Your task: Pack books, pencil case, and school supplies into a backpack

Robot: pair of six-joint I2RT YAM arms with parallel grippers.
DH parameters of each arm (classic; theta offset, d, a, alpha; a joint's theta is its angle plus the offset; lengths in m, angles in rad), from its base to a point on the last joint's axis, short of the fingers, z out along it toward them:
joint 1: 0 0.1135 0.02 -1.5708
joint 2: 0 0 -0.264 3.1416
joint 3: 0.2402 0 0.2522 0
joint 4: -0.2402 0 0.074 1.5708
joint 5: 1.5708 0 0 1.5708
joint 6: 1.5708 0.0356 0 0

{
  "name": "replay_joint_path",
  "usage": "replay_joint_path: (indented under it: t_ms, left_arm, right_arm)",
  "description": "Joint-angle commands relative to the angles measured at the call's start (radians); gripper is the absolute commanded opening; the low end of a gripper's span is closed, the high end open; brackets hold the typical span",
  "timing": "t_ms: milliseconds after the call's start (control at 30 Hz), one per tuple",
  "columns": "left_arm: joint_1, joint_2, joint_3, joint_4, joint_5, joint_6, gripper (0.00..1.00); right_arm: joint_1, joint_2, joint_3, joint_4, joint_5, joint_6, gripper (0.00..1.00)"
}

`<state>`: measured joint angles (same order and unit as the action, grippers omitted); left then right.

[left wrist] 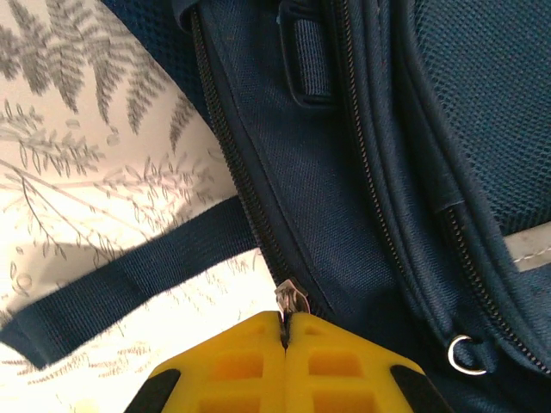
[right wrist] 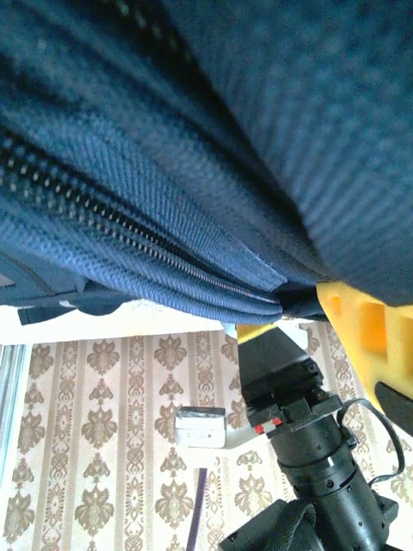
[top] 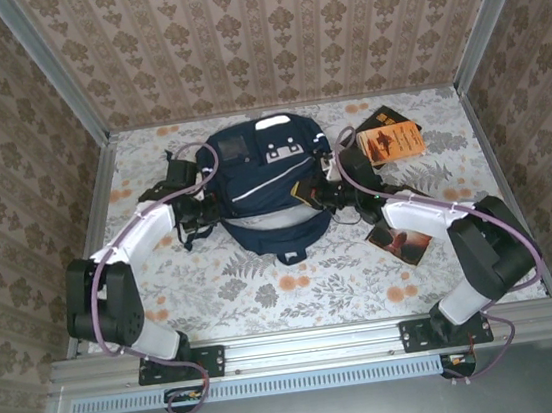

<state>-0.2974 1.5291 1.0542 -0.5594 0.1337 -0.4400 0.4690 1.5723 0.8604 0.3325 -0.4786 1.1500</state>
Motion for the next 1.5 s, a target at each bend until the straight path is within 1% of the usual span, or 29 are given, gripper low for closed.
replay_joint_path:
  t_ms: [0, 133, 267, 300, 333, 367, 400, 433, 467, 533, 600, 667, 767, 900, 967, 1000, 1067, 1200, 1367, 1467]
  left_arm:
    - [0.033, 0.032, 0.075, 0.039, -0.051, 0.031, 0.0]
    - [0.082, 0.066, 0.102, 0.045, -0.073, 0.03, 0.0]
    - [0.143, 0.073, 0.098, 0.048, -0.079, 0.047, 0.0]
    - [0.159, 0.073, 0.1, 0.043, -0.079, 0.056, 0.0]
    - [0.169, 0.072, 0.104, 0.034, -0.073, 0.065, 0.05]
    - [0.179, 0.07, 0.11, 0.017, -0.062, 0.068, 0.13]
    - [0.186, 0.062, 0.12, -0.007, -0.047, 0.072, 0.24]
    - [0.188, 0.045, 0.121, -0.02, -0.04, 0.073, 0.33]
    - [0.187, 0.027, 0.119, -0.028, -0.035, 0.068, 0.37]
    - [0.187, -0.025, 0.102, -0.03, -0.015, 0.051, 0.51]
    - [0.188, -0.069, 0.091, -0.045, -0.002, 0.035, 0.61]
    - [0.187, -0.109, 0.083, -0.07, 0.005, 0.018, 0.66]
    - [0.183, -0.17, 0.068, -0.098, 0.034, -0.001, 0.72]
    - [0.165, -0.247, 0.043, -0.132, 0.068, -0.022, 0.82]
    - [0.155, -0.284, 0.024, -0.128, 0.109, -0.006, 0.88]
    - [0.147, -0.301, 0.015, -0.129, 0.126, 0.002, 0.9]
    - [0.128, -0.332, 0.002, -0.128, 0.121, 0.005, 0.94]
    - [0.096, -0.362, -0.006, -0.113, 0.107, -0.002, 1.0]
    - [0.039, -0.337, 0.014, -0.103, 0.086, -0.008, 1.0]
    - [0.001, -0.315, 0.019, -0.09, 0.085, -0.017, 1.0]
  right_arm:
    - [0.009, 0.068, 0.094, 0.03, -0.025, -0.033, 0.02]
    - [0.037, 0.164, 0.19, 0.005, -0.073, -0.035, 0.06]
    - [0.076, 0.234, 0.278, -0.066, -0.099, -0.064, 0.12]
    - [0.085, 0.244, 0.293, -0.087, -0.103, -0.072, 0.14]
    - [0.089, 0.248, 0.301, -0.106, -0.104, -0.077, 0.19]
    - [0.089, 0.246, 0.302, -0.125, -0.1, -0.082, 0.28]
    - [0.089, 0.236, 0.302, -0.164, -0.087, -0.1, 0.39]
    - [0.087, 0.217, 0.302, -0.224, -0.059, -0.135, 0.49]
    - [0.084, 0.194, 0.302, -0.281, -0.023, -0.171, 0.54]
    - [0.074, 0.13, 0.29, -0.41, 0.085, -0.256, 0.63]
    - [0.051, 0.071, 0.264, -0.494, 0.161, -0.314, 0.68]
    - [0.018, 0.012, 0.239, -0.56, 0.233, -0.367, 0.7]
    - [-0.042, -0.064, 0.201, -0.649, 0.386, -0.432, 0.74]
    - [-0.146, -0.118, 0.158, -0.748, 0.513, -0.484, 0.79]
    - [-0.197, -0.13, 0.132, -0.784, 0.561, -0.507, 0.82]
    - [-0.222, -0.133, 0.118, -0.791, 0.567, -0.521, 0.83]
    - [-0.267, -0.122, 0.095, -0.802, 0.566, -0.539, 0.85]
    - [-0.331, -0.049, 0.086, -0.805, 0.526, -0.564, 0.86]
    - [-0.343, 0.048, 0.095, -0.797, 0.516, -0.575, 0.85]
    - [-0.342, 0.089, 0.09, -0.785, 0.482, -0.563, 0.84]
